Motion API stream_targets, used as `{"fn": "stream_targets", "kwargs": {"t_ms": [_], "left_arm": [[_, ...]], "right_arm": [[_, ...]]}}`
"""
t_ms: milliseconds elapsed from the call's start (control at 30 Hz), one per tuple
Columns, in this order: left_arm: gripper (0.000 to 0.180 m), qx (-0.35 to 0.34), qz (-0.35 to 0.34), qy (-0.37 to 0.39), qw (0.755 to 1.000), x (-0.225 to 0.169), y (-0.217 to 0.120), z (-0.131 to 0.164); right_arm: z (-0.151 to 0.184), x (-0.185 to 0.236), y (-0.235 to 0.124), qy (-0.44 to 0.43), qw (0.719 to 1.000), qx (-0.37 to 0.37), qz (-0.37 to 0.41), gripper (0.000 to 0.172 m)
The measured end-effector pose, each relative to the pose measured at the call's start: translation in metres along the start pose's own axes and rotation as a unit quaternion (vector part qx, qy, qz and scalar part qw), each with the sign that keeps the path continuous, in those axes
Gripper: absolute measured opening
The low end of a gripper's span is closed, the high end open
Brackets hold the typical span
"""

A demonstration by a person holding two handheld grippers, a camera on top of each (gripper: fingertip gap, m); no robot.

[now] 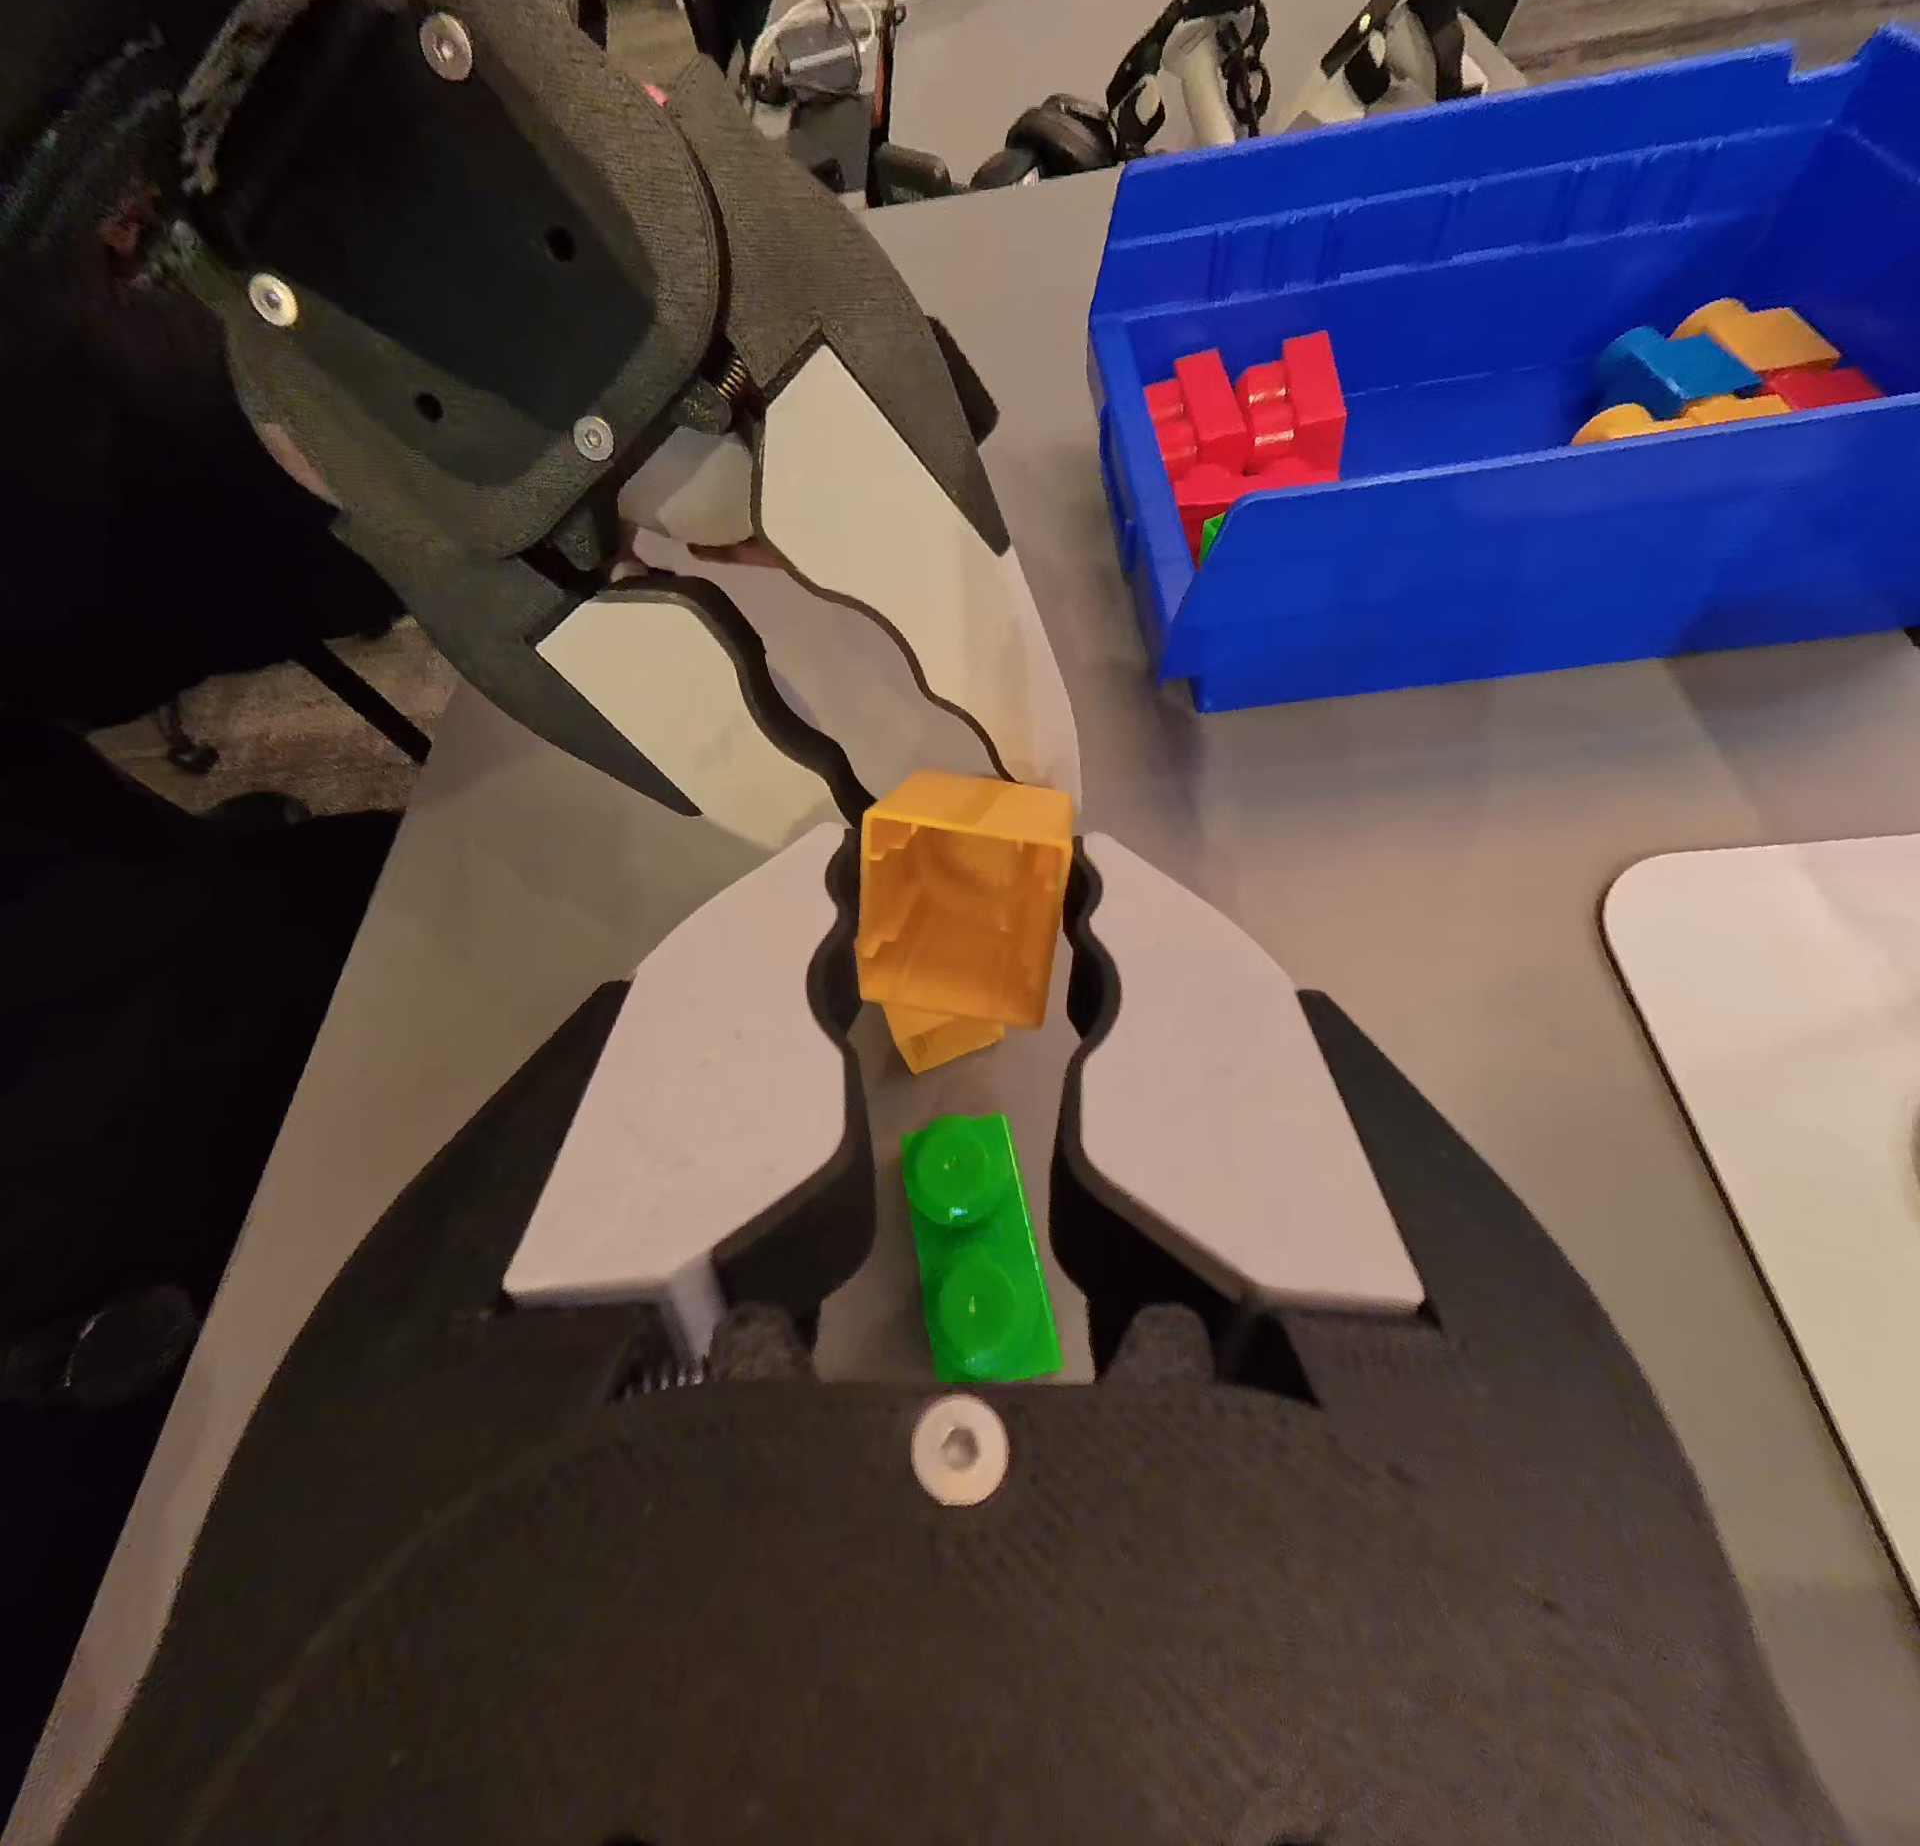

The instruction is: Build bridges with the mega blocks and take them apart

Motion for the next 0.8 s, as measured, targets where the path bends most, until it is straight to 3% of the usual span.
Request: {"fn": "stream_targets", "kwargs": {"t_ms": [133, 200, 300, 400, 600, 700, 800], "left_arm": [[0.036, -0.074, 0.013, -0.051, 0.996, 0.005, -0.014, 0.006], [0.049, -0.157, 0.052, -0.1, 0.981, 0.009, -0.019, 0.013], [0.051, -0.303, 0.151, -0.199, 0.92, 0.013, -0.023, 0.022], [0.045, -0.387, 0.213, -0.253, 0.861, 0.013, -0.02, 0.03], [0.032, -0.438, 0.257, -0.278, 0.816, 0.011, -0.013, 0.033], [0.032, -0.444, 0.255, -0.276, 0.814, 0.009, -0.012, 0.035], [0.031, -0.425, 0.25, -0.268, 0.828, 0.009, -0.013, 0.037]], "right_arm": [[-0.007, 0.0, -0.01, 0.003, 0.997, -0.071, -0.017, 0.036], [-0.01, 0.0, -0.016, 0.013, 0.992, -0.12, -0.045, 0.036], [-0.011, 0.0, -0.022, 0.003, 0.981, -0.178, -0.079, 0.036], [-0.008, 0.001, -0.022, 0.001, 0.97, -0.215, -0.109, 0.036], [-0.005, 0.005, -0.019, -0.013, 0.962, -0.236, -0.138, 0.036], [-0.004, 0.005, -0.017, -0.012, 0.961, -0.238, -0.143, 0.036], [-0.002, 0.004, -0.015, -0.011, 0.963, -0.226, -0.149, 0.042]]}}
Point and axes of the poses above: each gripper's, where its closed fingertips meet, y out along the fingers, z out of its underside, x = y × z across the jaws, the point moved 10 cm from there along -y, back along the fingers, and after that the axes turned 1 degree about -y, right-handed, at the moved point
